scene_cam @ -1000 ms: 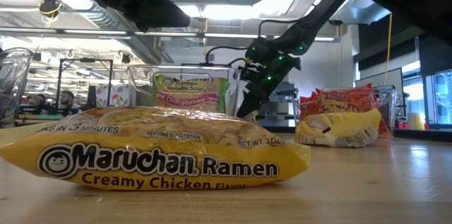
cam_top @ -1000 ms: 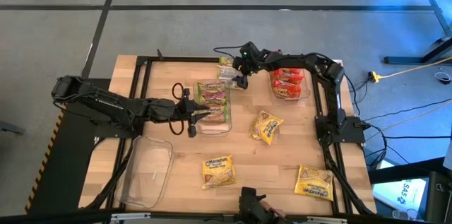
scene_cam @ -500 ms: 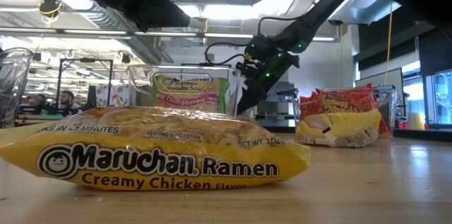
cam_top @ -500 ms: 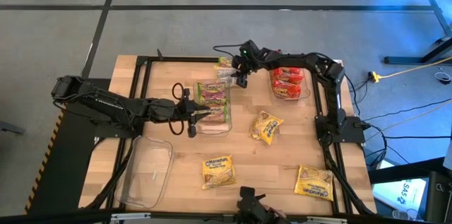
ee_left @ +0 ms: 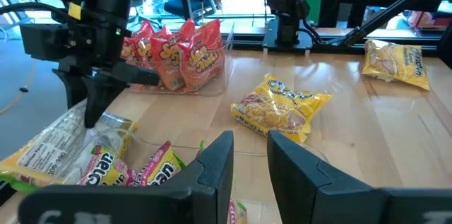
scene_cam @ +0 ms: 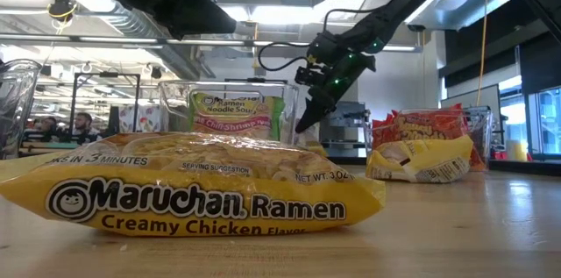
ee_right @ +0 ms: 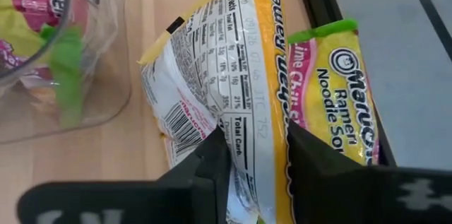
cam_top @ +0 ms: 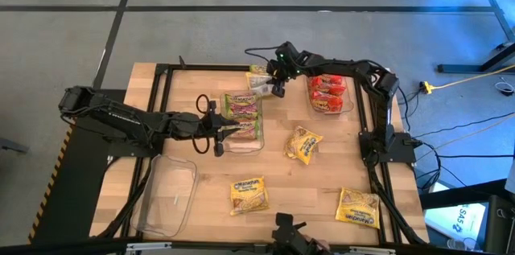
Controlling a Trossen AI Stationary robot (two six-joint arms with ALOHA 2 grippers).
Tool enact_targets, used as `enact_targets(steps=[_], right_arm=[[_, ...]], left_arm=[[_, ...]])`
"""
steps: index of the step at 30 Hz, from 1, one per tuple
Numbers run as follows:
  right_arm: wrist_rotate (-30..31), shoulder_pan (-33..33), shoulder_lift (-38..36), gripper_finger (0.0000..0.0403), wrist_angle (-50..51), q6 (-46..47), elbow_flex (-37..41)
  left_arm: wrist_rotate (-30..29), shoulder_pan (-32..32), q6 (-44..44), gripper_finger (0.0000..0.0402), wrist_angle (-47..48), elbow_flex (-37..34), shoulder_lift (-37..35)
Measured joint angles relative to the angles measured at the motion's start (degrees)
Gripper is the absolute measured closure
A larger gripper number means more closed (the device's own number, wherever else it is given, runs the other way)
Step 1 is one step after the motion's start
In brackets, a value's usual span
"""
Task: Sort Maruchan noodles
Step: Put the yellow noodle pack into the bottom left transparent bin
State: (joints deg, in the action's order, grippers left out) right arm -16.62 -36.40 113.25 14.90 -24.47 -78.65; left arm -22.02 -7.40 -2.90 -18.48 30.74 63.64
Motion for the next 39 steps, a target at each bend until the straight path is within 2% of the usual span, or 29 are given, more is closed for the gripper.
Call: enact_targets(steps=[12, 21, 39], right_arm=[[0.4, 0.1, -0.5, 0.032, 1.0, 0.0, 0.0], [1.0, 0.0, -5.2, 0.032, 4.8, -0.1, 0.0], [0.5, 0.1, -12.2, 0.032, 20.2, -1.5, 0.0]], left_arm=[[0.0, 0.0, 0.0, 0.032, 0.0, 0.0, 0.0], [0.0, 0.0, 0.0, 0.032, 0.0, 0.0, 0.0], [0.0, 0.0, -0.1, 0.032, 0.0, 0.0, 0.0]])
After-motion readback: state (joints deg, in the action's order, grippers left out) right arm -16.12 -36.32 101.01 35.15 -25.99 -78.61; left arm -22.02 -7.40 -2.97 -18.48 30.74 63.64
